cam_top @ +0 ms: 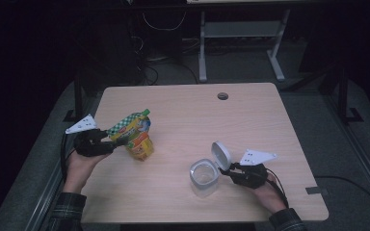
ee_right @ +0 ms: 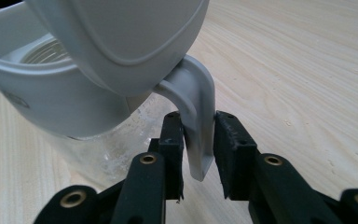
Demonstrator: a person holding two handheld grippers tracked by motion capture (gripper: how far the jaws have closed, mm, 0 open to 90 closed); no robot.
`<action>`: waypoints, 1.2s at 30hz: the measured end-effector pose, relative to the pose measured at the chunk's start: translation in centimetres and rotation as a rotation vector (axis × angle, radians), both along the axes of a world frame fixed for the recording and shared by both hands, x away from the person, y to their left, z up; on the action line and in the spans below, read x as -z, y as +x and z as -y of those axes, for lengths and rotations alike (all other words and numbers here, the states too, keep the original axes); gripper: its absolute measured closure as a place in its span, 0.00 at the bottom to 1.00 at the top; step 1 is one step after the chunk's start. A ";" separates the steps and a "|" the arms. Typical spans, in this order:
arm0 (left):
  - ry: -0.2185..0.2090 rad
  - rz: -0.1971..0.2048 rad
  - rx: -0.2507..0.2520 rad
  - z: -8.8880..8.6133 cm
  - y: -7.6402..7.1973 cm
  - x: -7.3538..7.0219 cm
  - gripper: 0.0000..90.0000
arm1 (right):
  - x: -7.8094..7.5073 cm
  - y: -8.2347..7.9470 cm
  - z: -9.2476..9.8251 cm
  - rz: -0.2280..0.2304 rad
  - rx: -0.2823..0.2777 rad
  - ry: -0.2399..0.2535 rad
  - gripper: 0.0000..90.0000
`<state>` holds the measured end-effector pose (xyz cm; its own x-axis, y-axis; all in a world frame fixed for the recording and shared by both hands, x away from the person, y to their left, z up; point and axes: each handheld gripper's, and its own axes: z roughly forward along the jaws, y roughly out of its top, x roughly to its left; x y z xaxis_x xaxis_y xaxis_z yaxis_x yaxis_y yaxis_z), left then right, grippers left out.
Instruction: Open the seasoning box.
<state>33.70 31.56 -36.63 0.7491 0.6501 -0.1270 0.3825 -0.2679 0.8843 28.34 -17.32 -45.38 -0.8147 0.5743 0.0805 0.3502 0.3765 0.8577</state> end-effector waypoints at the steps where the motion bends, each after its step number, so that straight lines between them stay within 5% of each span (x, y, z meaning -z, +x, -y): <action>1: -0.002 0.001 0.000 0.0 0.0 0.0 0.56 | 0.0 0.0 0.0 0.004 0.005 -0.005 0.83; 13: 0.000 -0.005 0.005 0.1 0.0 0.0 0.56 | -0.1 -0.3 0.0 0.072 0.084 -0.052 0.91; 23: 0.002 -0.007 0.009 0.2 0.1 0.1 0.56 | -0.1 0.2 1.2 0.086 0.170 -0.072 0.91; 29: 0.000 -0.005 0.005 0.1 0.1 0.0 0.60 | -0.2 0.3 1.9 0.046 0.155 -0.034 0.73; 36: 0.004 -0.012 0.008 0.0 0.1 0.1 0.74 | -0.4 -0.7 3.4 0.023 0.153 -0.015 0.64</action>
